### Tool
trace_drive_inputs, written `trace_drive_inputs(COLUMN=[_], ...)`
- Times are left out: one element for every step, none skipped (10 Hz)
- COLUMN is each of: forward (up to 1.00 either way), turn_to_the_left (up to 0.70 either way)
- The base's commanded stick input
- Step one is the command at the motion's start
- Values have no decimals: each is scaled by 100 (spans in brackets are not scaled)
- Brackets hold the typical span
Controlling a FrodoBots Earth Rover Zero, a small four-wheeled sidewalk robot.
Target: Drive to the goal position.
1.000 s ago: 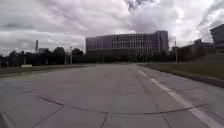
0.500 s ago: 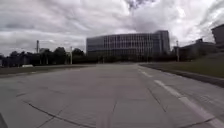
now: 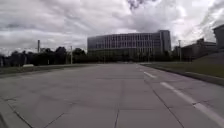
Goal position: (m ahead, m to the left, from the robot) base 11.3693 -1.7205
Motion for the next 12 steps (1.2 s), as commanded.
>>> trace_drive_inputs(forward=[70,70,70,70,70,70,70,70,70,70,70,70], turn_to_the_left=[1,1,1,1,1,-1,-17,-34,-34,-21,1,1])
